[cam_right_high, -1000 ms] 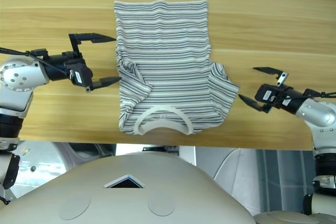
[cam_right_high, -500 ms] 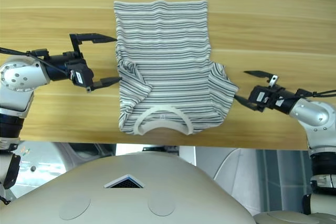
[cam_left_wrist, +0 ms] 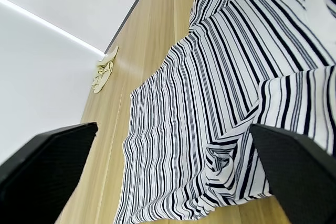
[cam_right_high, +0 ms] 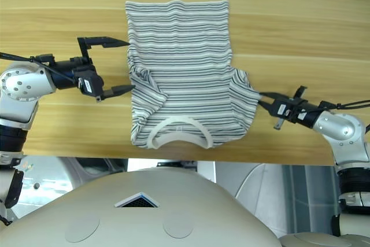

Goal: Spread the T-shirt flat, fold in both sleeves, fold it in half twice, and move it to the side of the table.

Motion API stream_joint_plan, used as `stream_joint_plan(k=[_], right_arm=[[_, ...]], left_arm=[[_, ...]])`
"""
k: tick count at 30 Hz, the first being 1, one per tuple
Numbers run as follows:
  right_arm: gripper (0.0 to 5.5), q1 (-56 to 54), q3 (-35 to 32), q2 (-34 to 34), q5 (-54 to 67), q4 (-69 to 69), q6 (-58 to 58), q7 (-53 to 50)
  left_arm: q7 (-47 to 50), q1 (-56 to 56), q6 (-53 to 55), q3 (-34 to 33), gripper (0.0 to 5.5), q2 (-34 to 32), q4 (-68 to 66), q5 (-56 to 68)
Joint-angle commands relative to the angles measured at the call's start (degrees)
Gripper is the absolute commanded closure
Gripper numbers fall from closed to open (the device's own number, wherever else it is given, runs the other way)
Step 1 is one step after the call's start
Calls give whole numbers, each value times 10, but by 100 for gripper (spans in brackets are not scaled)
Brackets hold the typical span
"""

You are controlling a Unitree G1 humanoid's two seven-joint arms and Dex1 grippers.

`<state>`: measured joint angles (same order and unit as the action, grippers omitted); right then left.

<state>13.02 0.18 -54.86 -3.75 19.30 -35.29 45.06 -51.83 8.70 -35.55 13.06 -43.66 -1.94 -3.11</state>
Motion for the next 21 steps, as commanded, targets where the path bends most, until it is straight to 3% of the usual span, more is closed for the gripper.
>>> stream_joint_plan(k=[1,2,16,21], right_arm=[[527,1,1,0,-1,-2,4,4],[547,2,1,0,0,-2,2,4],[547,27,-45,-3,74,-135,5,5],[547,-7,-22,24,50,-212,52,-8]], left_arm=[[1,8,-3,4,10,1,-2,-7],[1,8,-3,5,10,2,-2,-7],[5,9,-9,6,10,8,-13,-12],[6,9,-11,5,10,9,-18,-15]])
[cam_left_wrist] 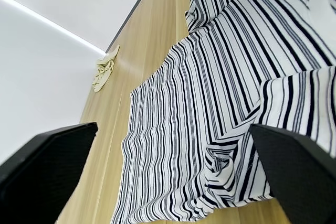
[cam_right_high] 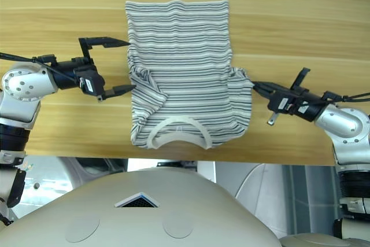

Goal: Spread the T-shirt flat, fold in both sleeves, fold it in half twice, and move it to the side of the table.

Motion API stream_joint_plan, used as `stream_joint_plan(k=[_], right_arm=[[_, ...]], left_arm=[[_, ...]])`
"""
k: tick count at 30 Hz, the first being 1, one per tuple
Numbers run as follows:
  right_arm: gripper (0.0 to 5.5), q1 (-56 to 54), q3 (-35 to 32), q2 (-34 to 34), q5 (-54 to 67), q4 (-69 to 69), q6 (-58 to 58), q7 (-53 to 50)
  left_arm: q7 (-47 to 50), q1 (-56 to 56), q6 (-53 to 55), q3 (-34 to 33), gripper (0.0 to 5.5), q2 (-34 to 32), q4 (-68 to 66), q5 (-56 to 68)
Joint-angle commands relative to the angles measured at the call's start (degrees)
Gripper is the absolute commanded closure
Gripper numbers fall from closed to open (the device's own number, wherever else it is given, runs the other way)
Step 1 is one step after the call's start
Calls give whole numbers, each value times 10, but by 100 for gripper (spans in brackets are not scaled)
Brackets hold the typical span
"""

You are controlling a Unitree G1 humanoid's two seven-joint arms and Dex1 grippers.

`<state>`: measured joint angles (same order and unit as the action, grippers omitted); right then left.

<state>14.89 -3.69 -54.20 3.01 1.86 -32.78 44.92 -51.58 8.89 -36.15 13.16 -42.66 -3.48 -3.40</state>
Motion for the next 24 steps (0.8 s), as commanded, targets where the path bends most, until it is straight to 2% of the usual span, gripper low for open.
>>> stream_joint_plan(k=[1,13,24], right_arm=[[547,-34,25,24,-27,-48,36,-9],[547,-95,131,70,-121,-119,91,6],[547,-105,166,73,-157,-120,109,11]], left_arm=[[4,7,-6,4,10,0,-4,-13],[9,10,-7,7,10,5,-10,-21],[10,9,-5,11,10,8,-8,-19]])
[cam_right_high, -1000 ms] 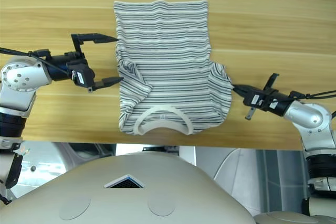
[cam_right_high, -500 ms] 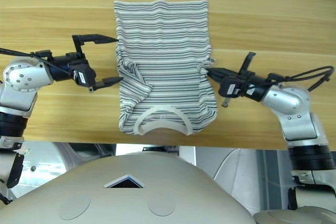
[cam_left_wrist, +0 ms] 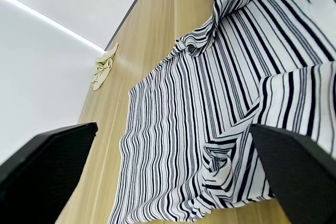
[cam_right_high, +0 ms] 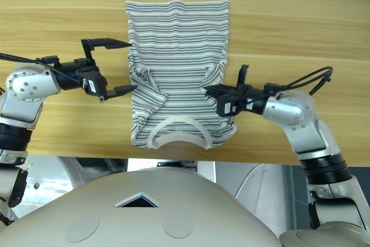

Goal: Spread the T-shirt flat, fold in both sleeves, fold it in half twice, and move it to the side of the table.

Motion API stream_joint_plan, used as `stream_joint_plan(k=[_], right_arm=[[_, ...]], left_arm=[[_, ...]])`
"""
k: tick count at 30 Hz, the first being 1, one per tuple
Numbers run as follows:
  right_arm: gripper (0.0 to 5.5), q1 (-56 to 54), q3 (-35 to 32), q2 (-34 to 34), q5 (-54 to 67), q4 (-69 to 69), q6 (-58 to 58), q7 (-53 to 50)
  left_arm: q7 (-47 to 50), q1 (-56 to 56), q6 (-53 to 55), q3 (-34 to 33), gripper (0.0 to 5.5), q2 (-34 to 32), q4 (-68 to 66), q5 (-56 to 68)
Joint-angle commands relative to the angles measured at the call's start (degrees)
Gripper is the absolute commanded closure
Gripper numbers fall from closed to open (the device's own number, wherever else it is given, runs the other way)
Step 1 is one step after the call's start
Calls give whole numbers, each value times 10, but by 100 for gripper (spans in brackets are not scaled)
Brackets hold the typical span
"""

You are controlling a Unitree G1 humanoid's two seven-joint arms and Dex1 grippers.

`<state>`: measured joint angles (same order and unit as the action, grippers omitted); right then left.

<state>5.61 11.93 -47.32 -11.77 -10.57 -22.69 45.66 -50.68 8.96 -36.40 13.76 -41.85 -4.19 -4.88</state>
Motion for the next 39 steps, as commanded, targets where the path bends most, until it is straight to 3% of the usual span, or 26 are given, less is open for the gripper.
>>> stream_joint_plan(k=[1,12,27,29,35,39], right_arm=[[547,-14,11,6,-11,7,11,4],[547,-46,10,38,2,34,55,-4],[267,-63,28,67,32,39,71,21],[228,-61,3,62,53,33,71,15],[119,30,-203,-21,192,-2,32,46],[48,95,-279,-64,195,52,6,72]], left_arm=[[1,9,-1,5,10,0,-1,-5],[2,17,0,10,10,3,-4,-6],[-3,15,-1,21,10,12,-10,2],[-19,6,3,24,10,8,4,29],[-142,-28,56,-43,10,-79,68,252],[-217,-86,49,-79,10,-148,39,263]])
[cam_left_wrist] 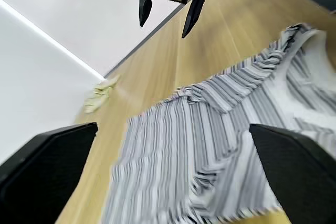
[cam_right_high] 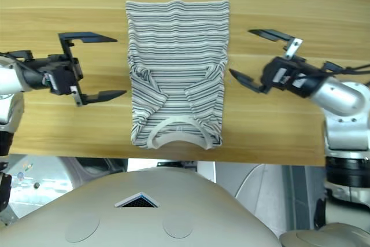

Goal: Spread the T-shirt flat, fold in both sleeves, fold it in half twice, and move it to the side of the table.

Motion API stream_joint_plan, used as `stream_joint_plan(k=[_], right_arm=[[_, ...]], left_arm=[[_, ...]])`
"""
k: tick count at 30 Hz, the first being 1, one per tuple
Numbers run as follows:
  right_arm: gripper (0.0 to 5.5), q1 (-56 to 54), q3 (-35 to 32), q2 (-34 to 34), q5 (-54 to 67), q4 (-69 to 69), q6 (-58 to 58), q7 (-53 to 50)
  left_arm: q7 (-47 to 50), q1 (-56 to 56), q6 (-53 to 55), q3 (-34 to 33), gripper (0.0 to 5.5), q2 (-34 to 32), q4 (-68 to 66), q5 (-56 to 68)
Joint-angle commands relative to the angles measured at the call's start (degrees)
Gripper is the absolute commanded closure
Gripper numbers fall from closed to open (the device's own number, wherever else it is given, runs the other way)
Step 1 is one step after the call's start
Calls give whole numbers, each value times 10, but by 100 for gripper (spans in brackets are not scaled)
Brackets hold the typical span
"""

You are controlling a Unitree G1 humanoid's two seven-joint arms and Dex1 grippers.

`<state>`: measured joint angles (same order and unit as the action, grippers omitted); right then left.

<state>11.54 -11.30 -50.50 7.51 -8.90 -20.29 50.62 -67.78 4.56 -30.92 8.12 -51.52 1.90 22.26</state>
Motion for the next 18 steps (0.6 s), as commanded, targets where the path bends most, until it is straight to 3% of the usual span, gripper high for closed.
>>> stream_joint_plan(k=[1,6,18], right_arm=[[28,56,-55,-39,-2,50,-27,33],[11,170,-49,-50,-28,77,-79,71],[11,170,87,3,-73,107,-100,59]], left_arm=[[-59,-64,-20,-26,10,-72,-36,-31],[-90,-145,-46,-13,10,-115,-52,-102],[0,-112,-73,64,10,30,-53,-181]])
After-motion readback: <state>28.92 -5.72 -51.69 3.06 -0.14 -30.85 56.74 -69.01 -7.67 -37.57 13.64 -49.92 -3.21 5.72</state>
